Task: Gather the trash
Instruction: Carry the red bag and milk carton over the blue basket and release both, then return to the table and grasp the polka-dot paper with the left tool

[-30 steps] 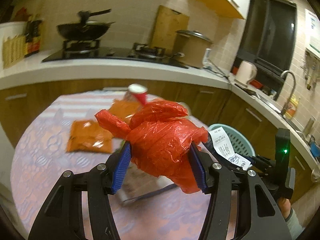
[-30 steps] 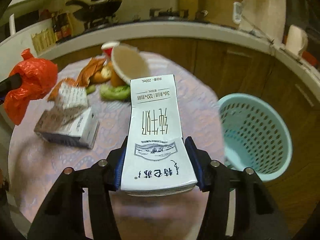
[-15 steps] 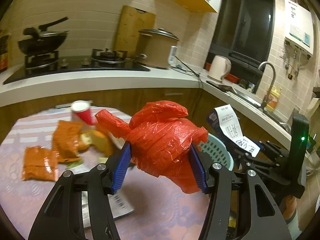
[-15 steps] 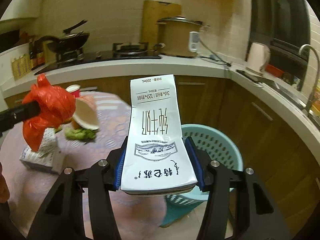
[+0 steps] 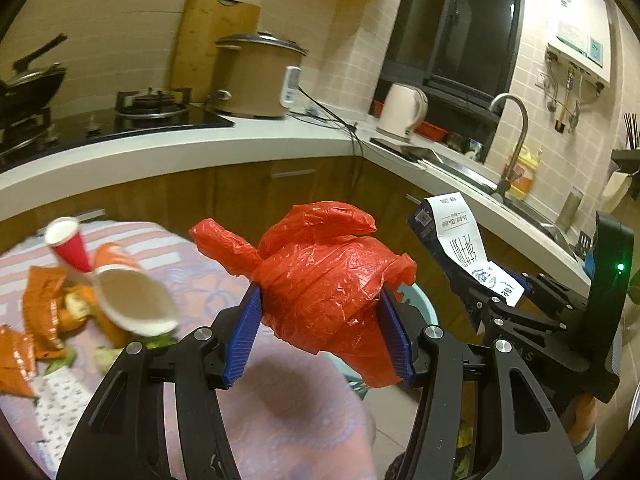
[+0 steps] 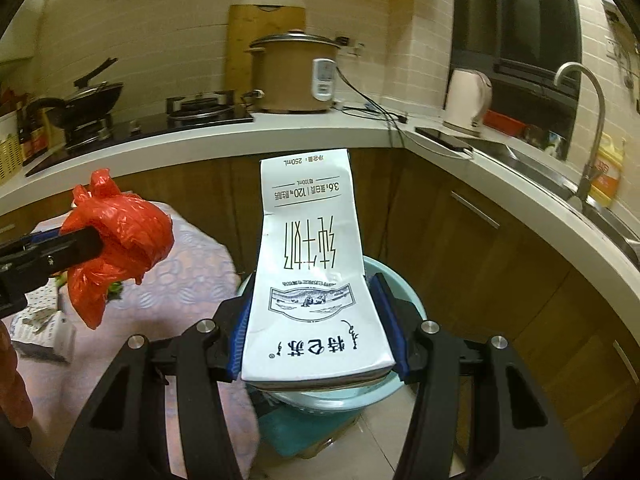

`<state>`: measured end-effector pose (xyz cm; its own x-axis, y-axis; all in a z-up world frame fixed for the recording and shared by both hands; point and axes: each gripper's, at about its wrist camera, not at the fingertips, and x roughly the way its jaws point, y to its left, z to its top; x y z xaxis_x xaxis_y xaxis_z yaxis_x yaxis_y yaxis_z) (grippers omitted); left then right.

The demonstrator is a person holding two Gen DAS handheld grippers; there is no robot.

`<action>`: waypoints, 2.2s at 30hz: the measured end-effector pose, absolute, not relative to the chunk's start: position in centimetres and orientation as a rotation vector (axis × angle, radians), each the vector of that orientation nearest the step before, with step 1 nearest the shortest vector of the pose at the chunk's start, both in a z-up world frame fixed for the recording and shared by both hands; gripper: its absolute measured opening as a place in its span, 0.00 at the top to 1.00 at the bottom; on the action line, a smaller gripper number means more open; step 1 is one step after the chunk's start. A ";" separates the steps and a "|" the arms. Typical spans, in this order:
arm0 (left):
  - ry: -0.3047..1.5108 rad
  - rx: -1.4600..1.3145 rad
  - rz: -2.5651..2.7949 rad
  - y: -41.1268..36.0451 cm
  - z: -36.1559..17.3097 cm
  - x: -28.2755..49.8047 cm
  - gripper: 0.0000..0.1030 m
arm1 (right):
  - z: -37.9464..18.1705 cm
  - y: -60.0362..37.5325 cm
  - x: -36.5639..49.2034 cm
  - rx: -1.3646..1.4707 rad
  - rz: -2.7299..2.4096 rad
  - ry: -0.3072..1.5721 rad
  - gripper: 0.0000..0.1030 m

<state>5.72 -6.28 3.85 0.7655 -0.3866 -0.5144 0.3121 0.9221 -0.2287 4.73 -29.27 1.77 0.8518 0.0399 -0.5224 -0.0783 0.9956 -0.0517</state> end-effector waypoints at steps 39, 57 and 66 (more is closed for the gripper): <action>0.795 -0.095 -0.383 -10.5 -2.5 11.4 0.24 | -6.6 -34.1 11.3 0.112 0.056 0.827 0.46; 0.669 -0.210 0.076 8.8 2.5 -2.1 0.24 | -2.7 -15.5 3.4 -0.054 0.439 0.694 0.46; 0.799 -0.330 0.037 11.9 -1.5 -0.4 0.40 | -4.1 -10.9 2.3 -0.145 0.482 0.727 0.49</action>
<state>-0.41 11.87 -1.46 0.6993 -0.0911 -0.7090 -0.1563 0.9484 -0.2760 2.26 -10.89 -4.08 0.6439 0.3724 -0.6683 -0.4710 0.8813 0.0372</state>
